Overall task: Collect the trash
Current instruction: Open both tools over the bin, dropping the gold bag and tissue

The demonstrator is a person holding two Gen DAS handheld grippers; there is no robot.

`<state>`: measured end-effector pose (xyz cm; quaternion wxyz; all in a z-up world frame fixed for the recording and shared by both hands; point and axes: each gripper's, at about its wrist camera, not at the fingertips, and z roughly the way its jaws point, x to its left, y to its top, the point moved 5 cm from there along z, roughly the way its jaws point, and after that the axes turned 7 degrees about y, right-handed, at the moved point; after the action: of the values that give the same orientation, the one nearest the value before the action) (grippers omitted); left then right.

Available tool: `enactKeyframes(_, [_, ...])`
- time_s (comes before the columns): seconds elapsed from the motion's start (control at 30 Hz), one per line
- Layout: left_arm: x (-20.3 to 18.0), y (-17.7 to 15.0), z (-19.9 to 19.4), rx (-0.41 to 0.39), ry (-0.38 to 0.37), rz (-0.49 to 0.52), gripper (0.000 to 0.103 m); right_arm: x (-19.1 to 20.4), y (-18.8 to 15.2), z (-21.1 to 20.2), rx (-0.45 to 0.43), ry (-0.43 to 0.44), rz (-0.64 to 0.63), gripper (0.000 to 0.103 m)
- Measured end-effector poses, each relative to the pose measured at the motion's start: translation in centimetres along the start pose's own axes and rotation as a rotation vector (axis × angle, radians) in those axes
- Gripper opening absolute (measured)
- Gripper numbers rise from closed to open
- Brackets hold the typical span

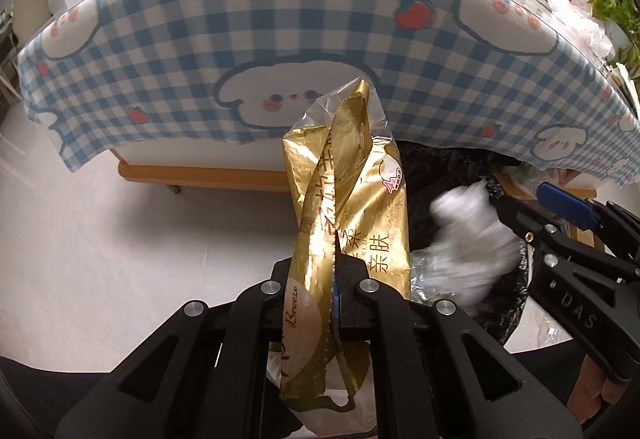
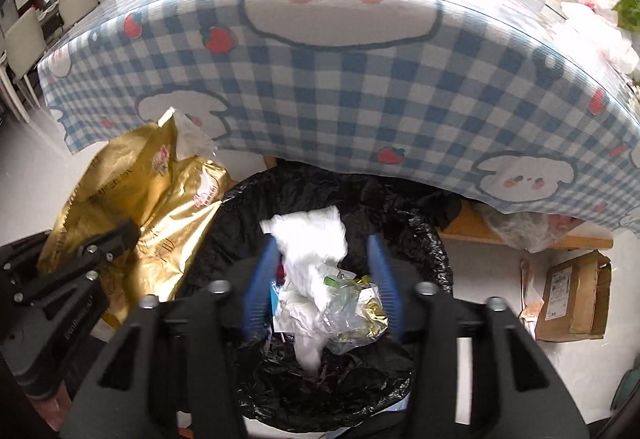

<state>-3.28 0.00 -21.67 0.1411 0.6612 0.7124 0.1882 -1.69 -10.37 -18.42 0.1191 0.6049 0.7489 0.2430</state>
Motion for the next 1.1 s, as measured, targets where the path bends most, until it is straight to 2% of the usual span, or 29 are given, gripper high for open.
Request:
enactKeyframes(0.07, [-1.0, 0.1, 0.0, 0.000, -0.006, 0.009, 0.007, -0.7, 0.0, -0.4, -0.011, -0.013, 0.013, 0.067])
enactKeyframes(0.17, [-2.6, 0.2, 0.2, 0.004, -0.020, 0.025, 0.007, -2.4, -0.1, -0.9, -0.021, -0.026, 0.052, 0.077])
enactKeyframes(0.37, [-5.8, 0.1, 0.5, 0.009, -0.039, 0.061, 0.008, -6.1, -1.3, -1.4, -0.021, -0.092, 0.108, 0.092])
enactKeyframes(0.57, [-7.8, 0.4, 0.7, -0.008, -0.065, 0.075, 0.009, -9.8, -2.3, -2.3, -0.037, -0.134, 0.158, 0.095])
enactKeyframes(0.8, [-9.2, 0.6, 1.0, -0.014, -0.073, 0.088, 0.011, -11.8, -2.4, -3.7, -0.055, -0.144, 0.195, 0.095])
enactKeyframes(1.0, [-8.7, 0.7, 0.2, -0.040, -0.061, 0.079, 0.022, -11.6, -2.2, -4.1, -0.063, -0.143, 0.187, 0.095])
enactKeyframes(1.1, [-8.0, 0.9, -0.7, -0.052, -0.045, 0.069, 0.033, -11.5, -2.2, -4.5, -0.065, -0.143, 0.185, 0.095])
